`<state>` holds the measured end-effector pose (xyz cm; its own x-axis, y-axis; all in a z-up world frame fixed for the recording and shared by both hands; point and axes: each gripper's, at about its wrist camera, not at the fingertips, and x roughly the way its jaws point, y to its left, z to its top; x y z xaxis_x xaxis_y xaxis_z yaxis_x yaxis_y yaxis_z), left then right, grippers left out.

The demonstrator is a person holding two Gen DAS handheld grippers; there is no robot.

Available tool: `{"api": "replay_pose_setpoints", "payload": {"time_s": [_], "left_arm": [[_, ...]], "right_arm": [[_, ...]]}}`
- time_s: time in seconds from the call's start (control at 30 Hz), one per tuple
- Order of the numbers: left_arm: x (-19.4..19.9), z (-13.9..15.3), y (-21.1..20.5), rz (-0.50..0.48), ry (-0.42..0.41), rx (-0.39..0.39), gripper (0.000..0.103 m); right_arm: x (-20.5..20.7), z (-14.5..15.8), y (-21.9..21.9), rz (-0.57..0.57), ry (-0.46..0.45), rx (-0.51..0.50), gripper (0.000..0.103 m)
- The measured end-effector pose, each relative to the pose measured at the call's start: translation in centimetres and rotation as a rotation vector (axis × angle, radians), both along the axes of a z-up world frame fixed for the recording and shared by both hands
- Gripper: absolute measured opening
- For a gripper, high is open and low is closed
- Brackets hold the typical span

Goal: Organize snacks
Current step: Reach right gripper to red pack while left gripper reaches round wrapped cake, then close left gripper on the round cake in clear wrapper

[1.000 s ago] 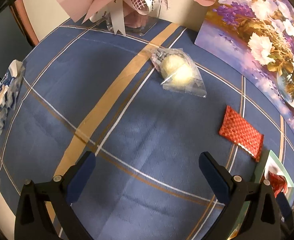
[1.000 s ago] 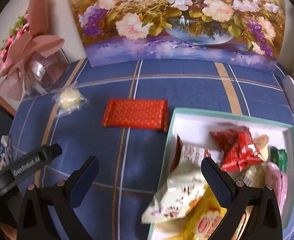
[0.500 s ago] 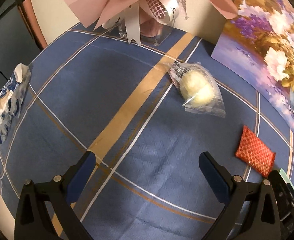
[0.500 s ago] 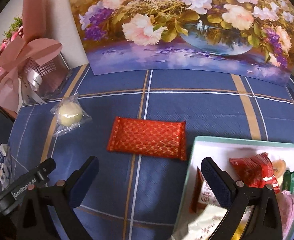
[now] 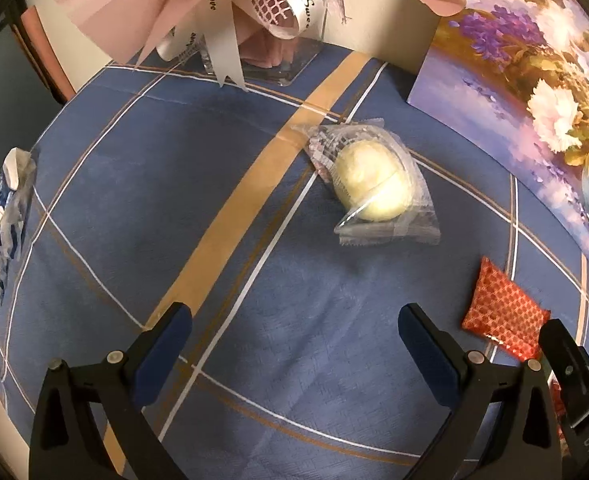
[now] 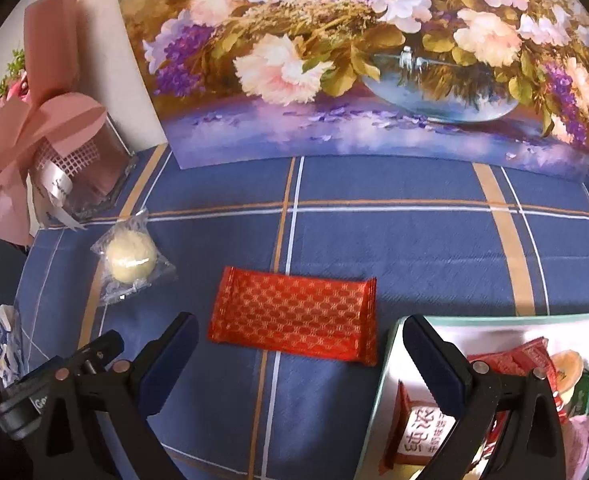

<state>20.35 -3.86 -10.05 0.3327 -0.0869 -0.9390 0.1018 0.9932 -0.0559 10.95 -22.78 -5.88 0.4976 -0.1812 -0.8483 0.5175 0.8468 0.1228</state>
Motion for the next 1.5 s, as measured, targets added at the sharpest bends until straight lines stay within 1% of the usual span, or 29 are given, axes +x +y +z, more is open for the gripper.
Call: {"api": "replay_pose_setpoints", "payload": {"time_s": [0.17, 0.23, 0.43, 0.47, 0.63, 0.8, 0.87, 1.03, 1.13, 1.2, 1.33, 1.43, 1.5], "left_arm": [[1.4, 1.3, -0.8, -0.04, -0.02, 0.057, 0.103], [2.0, 1.9, -1.3, -0.068, -0.032, 0.066, 0.103], [3.0, 2.6, -1.6, -0.084, -0.011, 0.042, 0.103], [3.1, 2.6, -1.7, -0.09, -0.007, 0.037, 0.103], [3.1, 3.0, -2.6, -0.136, -0.019, 0.046, 0.103], [3.4, 3.6, -3.3, -0.167, -0.043, 0.049, 0.103], [3.8, 3.7, -3.6, -0.176, -0.051, 0.044, 0.103], [4.9, 2.8, -4.0, -0.177, -0.054, 0.035, 0.103], [5.9, 2.0, -3.8, -0.148, -0.034, -0.013, 0.102], [6.3, 1.6, -3.9, -0.14, -0.021, -0.031, 0.102], [7.1, 0.6, -4.6, -0.145, -0.01, -0.037, 0.102], [7.6, -0.3, -5.2, -0.152, 0.013, -0.043, 0.102], [7.8, -0.8, -5.5, -0.157, 0.017, -0.04, 0.102]], "right_arm": [[0.4, 0.3, -0.5, 0.007, -0.011, 0.004, 0.103], [0.6, 0.3, -0.7, 0.011, -0.013, 0.004, 0.103], [1.2, -0.1, -0.8, 0.025, 0.0, -0.006, 0.103], [1.4, -0.2, -0.8, 0.039, -0.017, -0.016, 0.103], [1.8, -0.6, -0.7, 0.055, -0.021, -0.014, 0.103], [2.5, -1.6, -0.9, 0.067, -0.041, 0.058, 0.103], [2.7, -1.9, -0.9, 0.069, -0.046, 0.067, 0.103], [3.6, -2.2, -0.7, 0.074, -0.05, 0.059, 0.103], [4.2, -2.6, -0.5, 0.075, -0.059, 0.059, 0.103], [4.6, -3.0, -0.3, 0.087, -0.061, 0.061, 0.103], [5.9, -4.3, 0.5, 0.111, -0.042, 0.052, 0.103], [6.6, -4.8, 0.9, 0.126, -0.033, 0.019, 0.103], [6.9, -4.8, 0.9, 0.139, -0.044, 0.034, 0.103]]}}
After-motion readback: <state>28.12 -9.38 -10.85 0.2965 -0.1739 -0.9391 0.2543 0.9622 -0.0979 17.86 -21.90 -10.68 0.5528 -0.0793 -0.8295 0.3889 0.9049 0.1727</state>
